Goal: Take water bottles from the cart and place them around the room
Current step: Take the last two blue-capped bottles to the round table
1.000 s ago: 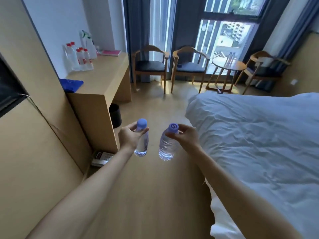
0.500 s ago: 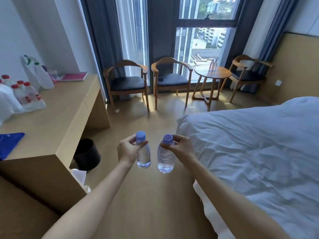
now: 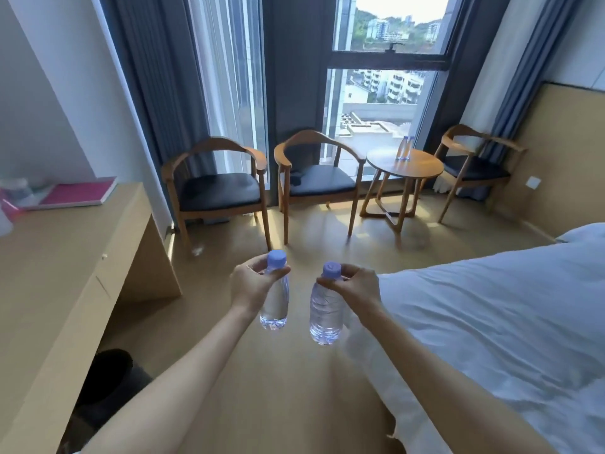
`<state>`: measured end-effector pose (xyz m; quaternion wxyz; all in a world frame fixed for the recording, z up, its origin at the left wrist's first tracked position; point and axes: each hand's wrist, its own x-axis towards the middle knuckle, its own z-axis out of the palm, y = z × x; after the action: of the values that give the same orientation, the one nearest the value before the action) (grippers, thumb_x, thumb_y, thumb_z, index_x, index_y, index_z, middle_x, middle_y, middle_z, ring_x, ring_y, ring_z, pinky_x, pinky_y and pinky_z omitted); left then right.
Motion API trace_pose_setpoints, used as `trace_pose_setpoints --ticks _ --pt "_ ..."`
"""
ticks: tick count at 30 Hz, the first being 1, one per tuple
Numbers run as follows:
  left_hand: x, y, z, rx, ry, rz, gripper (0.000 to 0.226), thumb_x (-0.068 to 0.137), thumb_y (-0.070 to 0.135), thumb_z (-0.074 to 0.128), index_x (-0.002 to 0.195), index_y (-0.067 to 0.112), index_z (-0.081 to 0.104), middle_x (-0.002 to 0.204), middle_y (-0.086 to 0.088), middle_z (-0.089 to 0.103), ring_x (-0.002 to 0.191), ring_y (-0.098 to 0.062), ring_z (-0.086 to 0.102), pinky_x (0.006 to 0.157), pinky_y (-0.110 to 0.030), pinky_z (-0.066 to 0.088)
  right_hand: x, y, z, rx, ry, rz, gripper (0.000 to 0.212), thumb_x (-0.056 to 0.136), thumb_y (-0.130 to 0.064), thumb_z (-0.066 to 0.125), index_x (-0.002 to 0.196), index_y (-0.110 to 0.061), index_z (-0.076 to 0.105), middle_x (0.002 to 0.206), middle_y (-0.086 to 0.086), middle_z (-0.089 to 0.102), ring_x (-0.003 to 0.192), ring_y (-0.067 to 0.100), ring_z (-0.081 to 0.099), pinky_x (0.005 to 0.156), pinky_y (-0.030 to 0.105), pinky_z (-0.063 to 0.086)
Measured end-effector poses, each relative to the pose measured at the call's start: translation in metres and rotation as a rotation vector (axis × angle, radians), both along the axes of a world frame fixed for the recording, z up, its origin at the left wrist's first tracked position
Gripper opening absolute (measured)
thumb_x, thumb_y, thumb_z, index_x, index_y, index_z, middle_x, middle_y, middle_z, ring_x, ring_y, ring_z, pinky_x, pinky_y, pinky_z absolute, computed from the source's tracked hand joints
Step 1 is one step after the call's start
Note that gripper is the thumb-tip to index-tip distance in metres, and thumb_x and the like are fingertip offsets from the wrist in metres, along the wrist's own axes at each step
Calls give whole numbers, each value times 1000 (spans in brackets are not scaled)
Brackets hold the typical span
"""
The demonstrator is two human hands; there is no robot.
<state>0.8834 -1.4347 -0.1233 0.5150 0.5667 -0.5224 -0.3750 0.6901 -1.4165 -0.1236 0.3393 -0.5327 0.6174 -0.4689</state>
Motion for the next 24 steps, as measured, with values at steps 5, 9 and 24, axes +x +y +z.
trace_pose_setpoints --ticks 5,9,24 --pt "-20 -159 13 -17 -41 -111 43 64 20 85 104 11 72 96 -3 73 88 -16 68 82 -29 52 -17 -130 13 -38 -44 -122 34 61 -21 87 92 -16 75 84 -1 75 81 14 70 77 31 55" --pt "-64 -268 10 -23 -39 -174 47 67 22 83 110 9 69 102 -3 72 92 -16 66 83 -27 51 -53 -218 14 -38 -131 -229 28 62 -18 86 88 -17 75 81 -2 73 76 10 67 71 25 53" --pt "-325 -628 5 -79 -104 -475 34 69 21 82 101 17 69 92 6 68 84 -8 62 72 -13 47 -300 -563 -2 0 -52 -410 37 58 -14 88 92 -11 74 84 0 73 79 14 67 73 22 51"
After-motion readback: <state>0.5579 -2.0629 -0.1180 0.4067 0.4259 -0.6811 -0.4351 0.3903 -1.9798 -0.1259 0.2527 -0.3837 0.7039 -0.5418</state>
